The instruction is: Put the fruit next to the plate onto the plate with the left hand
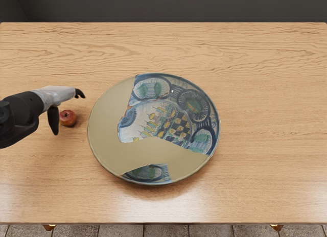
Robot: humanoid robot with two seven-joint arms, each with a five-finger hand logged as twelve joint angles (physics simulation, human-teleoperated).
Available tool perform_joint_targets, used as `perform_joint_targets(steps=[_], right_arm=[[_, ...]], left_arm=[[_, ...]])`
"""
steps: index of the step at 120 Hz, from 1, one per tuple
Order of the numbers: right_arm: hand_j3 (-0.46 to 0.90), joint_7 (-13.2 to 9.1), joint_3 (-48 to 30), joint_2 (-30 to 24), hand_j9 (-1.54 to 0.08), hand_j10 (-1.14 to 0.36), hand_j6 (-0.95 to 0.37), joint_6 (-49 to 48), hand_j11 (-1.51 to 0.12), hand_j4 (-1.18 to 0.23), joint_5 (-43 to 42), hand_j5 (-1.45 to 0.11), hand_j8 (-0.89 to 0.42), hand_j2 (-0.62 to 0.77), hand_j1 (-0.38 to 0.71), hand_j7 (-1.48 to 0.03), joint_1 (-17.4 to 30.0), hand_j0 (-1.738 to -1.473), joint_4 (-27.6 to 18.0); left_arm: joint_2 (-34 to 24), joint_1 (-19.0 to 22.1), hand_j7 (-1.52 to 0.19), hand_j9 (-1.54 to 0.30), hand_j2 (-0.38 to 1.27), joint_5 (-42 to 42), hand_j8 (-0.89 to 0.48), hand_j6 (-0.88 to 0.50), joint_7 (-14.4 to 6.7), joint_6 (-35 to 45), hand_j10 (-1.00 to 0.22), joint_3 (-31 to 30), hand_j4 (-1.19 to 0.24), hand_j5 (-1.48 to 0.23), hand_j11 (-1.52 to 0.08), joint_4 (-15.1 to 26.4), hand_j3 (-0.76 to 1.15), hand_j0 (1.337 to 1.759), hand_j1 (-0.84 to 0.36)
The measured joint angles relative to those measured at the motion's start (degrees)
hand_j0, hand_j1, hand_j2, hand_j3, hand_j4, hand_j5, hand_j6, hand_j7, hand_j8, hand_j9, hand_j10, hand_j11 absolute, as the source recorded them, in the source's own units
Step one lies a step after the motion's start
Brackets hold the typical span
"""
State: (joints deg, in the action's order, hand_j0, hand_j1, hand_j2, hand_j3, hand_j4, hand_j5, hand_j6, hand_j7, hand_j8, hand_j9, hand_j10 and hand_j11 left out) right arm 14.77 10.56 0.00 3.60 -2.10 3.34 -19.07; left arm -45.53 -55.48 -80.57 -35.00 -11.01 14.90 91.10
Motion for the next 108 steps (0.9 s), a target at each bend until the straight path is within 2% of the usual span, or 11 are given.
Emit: perform_joint_targets(steps=[58,108], right_arm=[[0.0,0.0,0.0,0.0,-0.02,-0.02,-0.02,0.0,-0.02,-0.02,0.0,-0.02,-0.02,0.0,-0.33,-0.02,0.0,-1.658,0.0],[0.0,0.0,0.0,0.0,-0.02,-0.02,-0.02,0.0,-0.02,-0.02,0.0,-0.02,-0.02,0.0,-0.33,-0.02,0.0,-1.658,0.0]], left_arm=[[3.4,0.6,-0.31,-0.31,0.05,-1.4,-0.25,-0.25,0.0,0.4,-0.25,-0.8,-0.25,-0.31,-0.31,-4.3,0.0,1.658,0.06],[3.2,1.3,-0.4,-0.4,0.07,-1.4,-0.32,-0.32,0.0,0.9,-0.31,-1.1,-0.31,-0.4,-0.4,-4.8,0.0,1.658,-0.02]])
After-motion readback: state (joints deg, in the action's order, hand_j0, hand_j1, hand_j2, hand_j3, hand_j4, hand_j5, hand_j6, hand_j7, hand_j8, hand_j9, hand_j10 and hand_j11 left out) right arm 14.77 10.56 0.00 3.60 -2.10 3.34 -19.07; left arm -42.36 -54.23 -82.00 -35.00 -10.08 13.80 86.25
